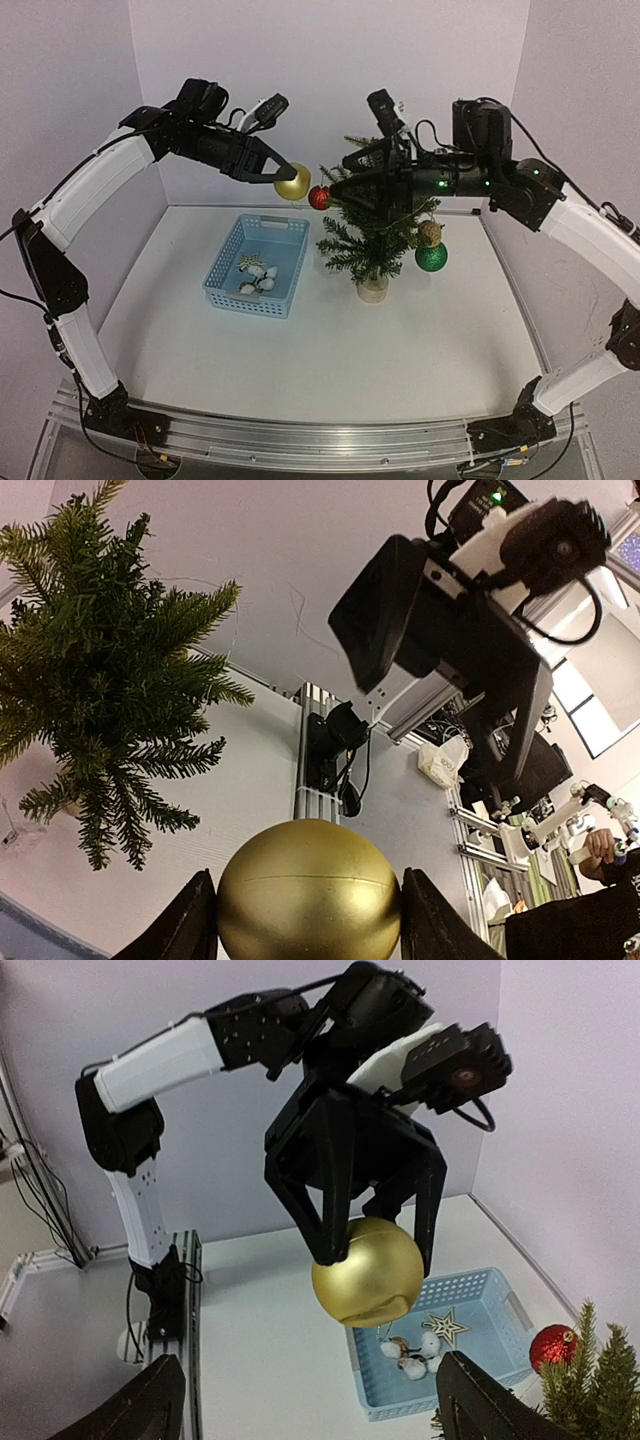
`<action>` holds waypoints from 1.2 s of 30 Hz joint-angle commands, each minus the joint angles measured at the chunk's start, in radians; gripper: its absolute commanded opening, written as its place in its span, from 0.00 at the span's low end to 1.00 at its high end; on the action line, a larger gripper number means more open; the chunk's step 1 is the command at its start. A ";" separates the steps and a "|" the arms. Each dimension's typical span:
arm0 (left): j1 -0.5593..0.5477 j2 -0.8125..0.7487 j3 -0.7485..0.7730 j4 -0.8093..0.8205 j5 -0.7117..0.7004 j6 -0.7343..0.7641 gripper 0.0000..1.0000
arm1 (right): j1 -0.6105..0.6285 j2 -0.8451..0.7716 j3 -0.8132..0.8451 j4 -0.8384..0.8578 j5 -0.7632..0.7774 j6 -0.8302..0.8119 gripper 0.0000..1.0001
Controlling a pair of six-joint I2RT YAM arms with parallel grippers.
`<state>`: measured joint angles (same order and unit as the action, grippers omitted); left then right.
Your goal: Decorate the small christmas tree
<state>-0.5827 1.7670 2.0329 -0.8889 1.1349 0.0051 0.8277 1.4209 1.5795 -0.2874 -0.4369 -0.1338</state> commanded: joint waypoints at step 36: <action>-0.064 0.029 0.012 0.095 0.042 -0.086 0.44 | 0.061 0.183 0.092 0.143 0.141 -0.274 0.59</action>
<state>-0.6434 1.7936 2.0201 -0.8174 1.1520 -0.0831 0.8880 1.5973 1.6299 -0.1808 -0.3098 -0.4168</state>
